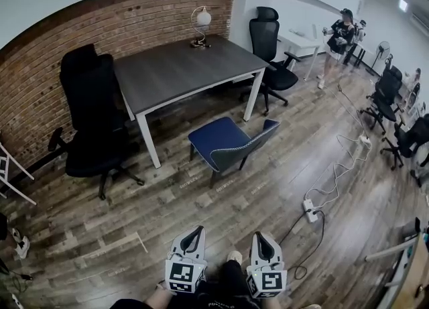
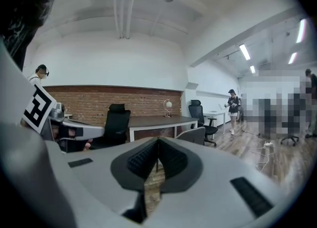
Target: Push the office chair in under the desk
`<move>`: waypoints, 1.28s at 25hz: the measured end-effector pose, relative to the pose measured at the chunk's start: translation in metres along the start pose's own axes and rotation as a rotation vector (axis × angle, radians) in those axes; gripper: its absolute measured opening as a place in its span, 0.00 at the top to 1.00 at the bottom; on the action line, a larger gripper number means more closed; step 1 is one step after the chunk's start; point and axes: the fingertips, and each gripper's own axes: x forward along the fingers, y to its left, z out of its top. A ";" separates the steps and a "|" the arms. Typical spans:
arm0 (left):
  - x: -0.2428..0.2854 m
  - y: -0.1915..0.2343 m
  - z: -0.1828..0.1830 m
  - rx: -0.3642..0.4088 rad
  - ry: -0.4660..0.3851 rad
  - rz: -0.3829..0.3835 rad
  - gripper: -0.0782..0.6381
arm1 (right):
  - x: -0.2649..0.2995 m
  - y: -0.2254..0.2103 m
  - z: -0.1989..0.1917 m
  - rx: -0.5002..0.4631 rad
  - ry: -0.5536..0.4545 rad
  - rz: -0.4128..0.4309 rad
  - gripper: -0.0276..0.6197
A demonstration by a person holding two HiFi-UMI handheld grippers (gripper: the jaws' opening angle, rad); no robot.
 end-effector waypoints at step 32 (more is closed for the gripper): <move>0.235 -0.032 0.019 -0.074 0.063 0.170 0.88 | 0.181 -0.196 0.010 0.054 0.030 0.247 0.95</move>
